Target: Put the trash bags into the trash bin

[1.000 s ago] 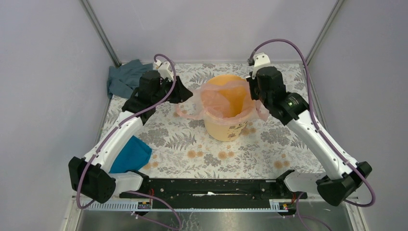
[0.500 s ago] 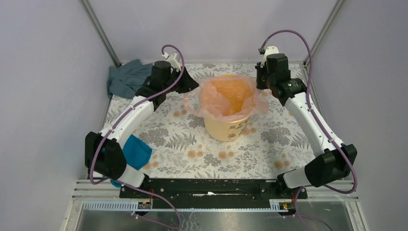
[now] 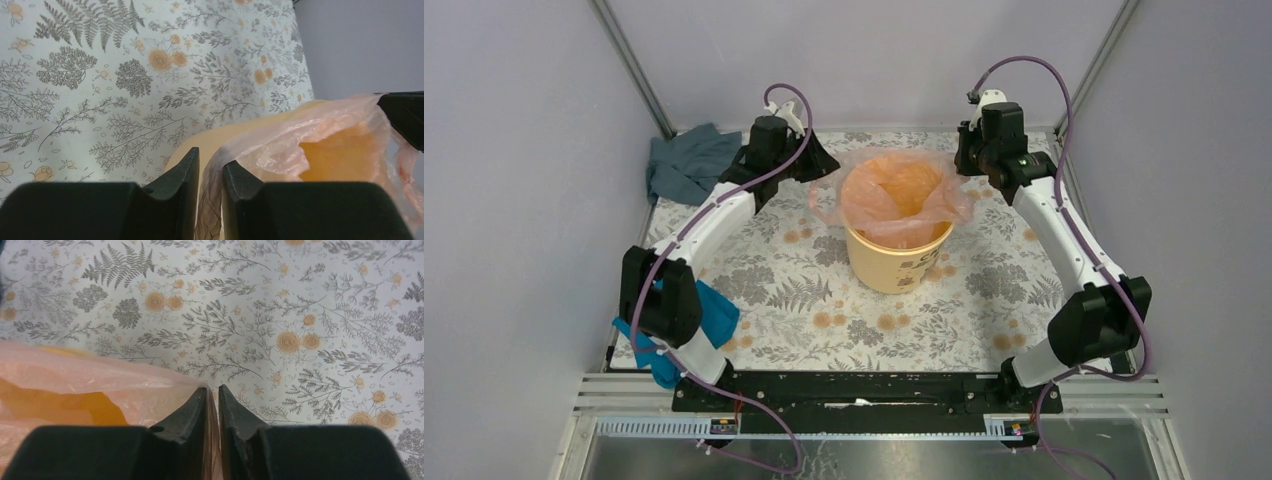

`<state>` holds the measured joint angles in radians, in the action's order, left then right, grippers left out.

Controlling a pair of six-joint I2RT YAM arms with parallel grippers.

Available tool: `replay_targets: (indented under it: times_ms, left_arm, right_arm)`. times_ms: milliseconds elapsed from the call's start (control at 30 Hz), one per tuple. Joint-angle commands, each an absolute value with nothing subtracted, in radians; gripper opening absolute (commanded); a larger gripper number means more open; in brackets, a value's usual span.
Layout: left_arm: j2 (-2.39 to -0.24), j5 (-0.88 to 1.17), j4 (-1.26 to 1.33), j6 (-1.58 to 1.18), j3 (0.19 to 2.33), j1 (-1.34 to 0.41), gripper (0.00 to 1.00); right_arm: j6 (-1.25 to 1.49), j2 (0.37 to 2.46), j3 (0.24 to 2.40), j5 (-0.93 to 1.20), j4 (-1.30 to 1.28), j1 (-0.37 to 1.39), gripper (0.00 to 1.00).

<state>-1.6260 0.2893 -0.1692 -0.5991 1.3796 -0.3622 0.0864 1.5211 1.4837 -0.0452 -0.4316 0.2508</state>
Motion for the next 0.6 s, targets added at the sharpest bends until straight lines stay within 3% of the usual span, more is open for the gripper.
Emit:
replay_targets:
  times_ms: [0, 200, 333, 433, 500, 567]
  left_arm:
    - [-1.687, 0.279, -0.132, -0.632, 1.441, -0.352, 0.23]
    - [-1.767, 0.292, -0.196, -0.641, 1.484, -0.347, 0.16]
    - [-1.706, 0.304, -0.189, -0.661, 1.352, -0.347, 0.14]
    - [-1.626, 0.342, -0.144, -0.689, 1.228, -0.347, 0.14]
    - [-1.581, 0.365, -0.126, -0.694, 1.177, -0.346, 0.20]
    - [-1.546, 0.363, -0.164, -0.667, 1.181, -0.345, 0.32]
  right_arm:
    - [0.132, 1.562, 1.523, -0.014, -0.403, 0.212, 0.19]
    - [0.149, 1.605, 1.508, 0.030, -0.417, 0.186, 0.18]
    - [0.192, 1.574, 1.427, 0.050, -0.436, 0.186, 0.19]
    - [0.226, 1.505, 1.320, 0.042, -0.411, 0.186, 0.28]
    - [0.234, 1.472, 1.297, 0.033, -0.422, 0.186, 0.34]
    - [0.236, 1.448, 1.320, 0.013, -0.468, 0.186, 0.41]
